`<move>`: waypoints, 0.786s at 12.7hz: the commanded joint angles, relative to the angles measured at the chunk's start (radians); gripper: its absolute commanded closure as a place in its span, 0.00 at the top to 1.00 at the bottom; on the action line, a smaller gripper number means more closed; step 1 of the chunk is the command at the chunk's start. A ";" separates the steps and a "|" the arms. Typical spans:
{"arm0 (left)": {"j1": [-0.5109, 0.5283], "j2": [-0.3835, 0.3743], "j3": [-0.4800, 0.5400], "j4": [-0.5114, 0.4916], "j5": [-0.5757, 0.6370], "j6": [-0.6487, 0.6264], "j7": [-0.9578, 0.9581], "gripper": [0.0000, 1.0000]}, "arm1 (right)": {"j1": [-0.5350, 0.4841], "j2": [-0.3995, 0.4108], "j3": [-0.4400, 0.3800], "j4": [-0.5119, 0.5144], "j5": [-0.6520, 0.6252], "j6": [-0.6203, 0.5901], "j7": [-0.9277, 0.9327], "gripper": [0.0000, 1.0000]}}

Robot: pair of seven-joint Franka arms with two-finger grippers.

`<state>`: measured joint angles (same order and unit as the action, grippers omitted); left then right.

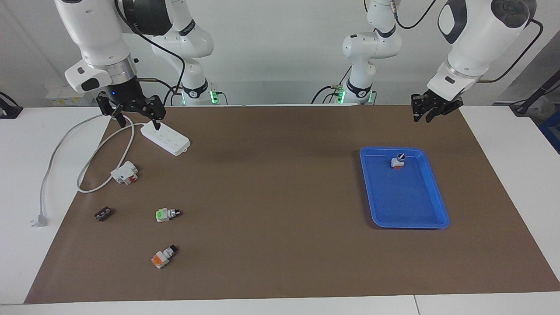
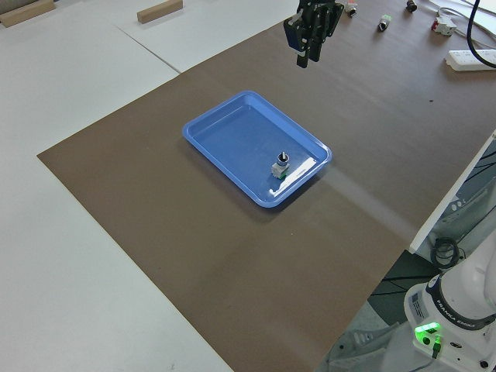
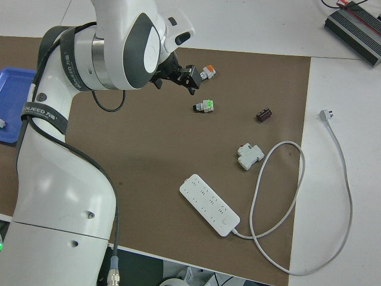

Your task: Turn and place switch with both arms

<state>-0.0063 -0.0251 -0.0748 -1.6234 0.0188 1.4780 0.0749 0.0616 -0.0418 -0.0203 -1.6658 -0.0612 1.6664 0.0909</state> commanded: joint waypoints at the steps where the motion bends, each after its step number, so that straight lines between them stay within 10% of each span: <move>1: -0.017 0.039 0.003 0.059 -0.020 -0.025 0.000 0.59 | 0.003 0.000 -0.009 0.012 0.050 -0.039 -0.063 1.00; 4: -0.018 0.039 0.001 0.051 -0.033 0.085 -0.007 0.86 | 0.001 -0.003 -0.009 0.005 0.101 -0.033 -0.051 1.00; 10: -0.064 0.048 0.022 0.056 -0.022 0.166 -0.012 0.89 | -0.019 -0.003 -0.012 0.023 0.084 -0.036 -0.057 1.00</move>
<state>-0.0365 0.0085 -0.0782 -1.5904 -0.0053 1.6279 0.0724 0.0589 -0.0422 -0.0250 -1.6619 0.0194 1.6456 0.0524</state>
